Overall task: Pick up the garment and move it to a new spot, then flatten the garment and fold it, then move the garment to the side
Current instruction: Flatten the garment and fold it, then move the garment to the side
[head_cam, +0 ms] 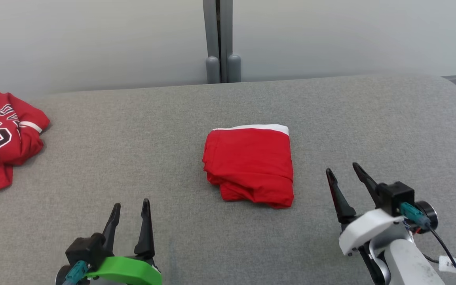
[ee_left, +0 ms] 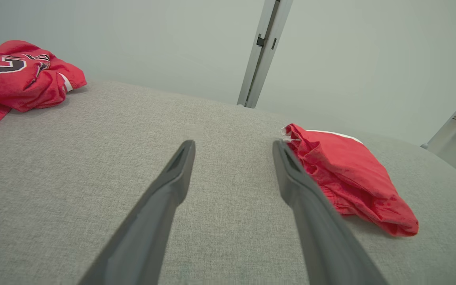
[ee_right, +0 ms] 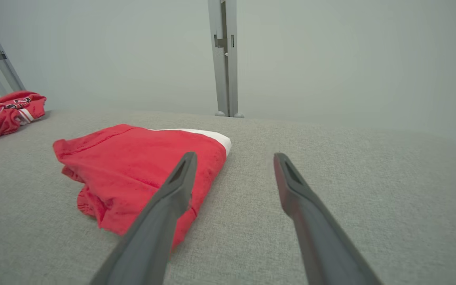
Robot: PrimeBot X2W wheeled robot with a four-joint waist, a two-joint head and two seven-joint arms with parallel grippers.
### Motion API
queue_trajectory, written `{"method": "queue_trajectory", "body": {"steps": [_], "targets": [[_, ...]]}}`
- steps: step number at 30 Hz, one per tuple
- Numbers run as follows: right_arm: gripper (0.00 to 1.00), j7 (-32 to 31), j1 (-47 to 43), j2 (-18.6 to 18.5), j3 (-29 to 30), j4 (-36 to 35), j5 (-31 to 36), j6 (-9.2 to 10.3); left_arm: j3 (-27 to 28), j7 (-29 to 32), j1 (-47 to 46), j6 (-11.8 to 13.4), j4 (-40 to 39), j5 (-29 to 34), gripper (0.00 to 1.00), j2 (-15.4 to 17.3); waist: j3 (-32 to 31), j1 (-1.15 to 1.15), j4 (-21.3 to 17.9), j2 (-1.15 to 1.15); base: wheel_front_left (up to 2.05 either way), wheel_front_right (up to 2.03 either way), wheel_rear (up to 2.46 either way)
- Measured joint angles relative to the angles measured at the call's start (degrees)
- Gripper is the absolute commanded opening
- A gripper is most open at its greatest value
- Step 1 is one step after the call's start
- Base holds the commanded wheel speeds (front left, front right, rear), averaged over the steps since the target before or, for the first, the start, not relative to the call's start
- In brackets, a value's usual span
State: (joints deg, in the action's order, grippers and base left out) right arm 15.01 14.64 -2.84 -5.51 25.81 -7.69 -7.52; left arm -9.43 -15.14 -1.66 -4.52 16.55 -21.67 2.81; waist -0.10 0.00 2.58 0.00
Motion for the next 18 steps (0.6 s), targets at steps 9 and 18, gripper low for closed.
{"method": "queue_trajectory", "body": {"steps": [9, 18], "targets": [[1.00, 0.0, -6.9, 0.0, 4.6, -3.7, -1.4, 0.00, 0.6, 0.0, 3.1, 0.6, -1.0, -0.2, 1.00, 0.0, -0.5, 0.00, -0.9, 0.00, 0.00, 0.00, 0.00], [1.00, 0.0, -7.3, 0.0, 4.8, -4.6, -1.9, 0.00, 0.5, 0.0, 3.4, 0.8, -1.2, 0.1, 1.00, 0.0, -0.5, 0.00, -1.1, 0.00, 0.00, 0.00, 0.00]]}}
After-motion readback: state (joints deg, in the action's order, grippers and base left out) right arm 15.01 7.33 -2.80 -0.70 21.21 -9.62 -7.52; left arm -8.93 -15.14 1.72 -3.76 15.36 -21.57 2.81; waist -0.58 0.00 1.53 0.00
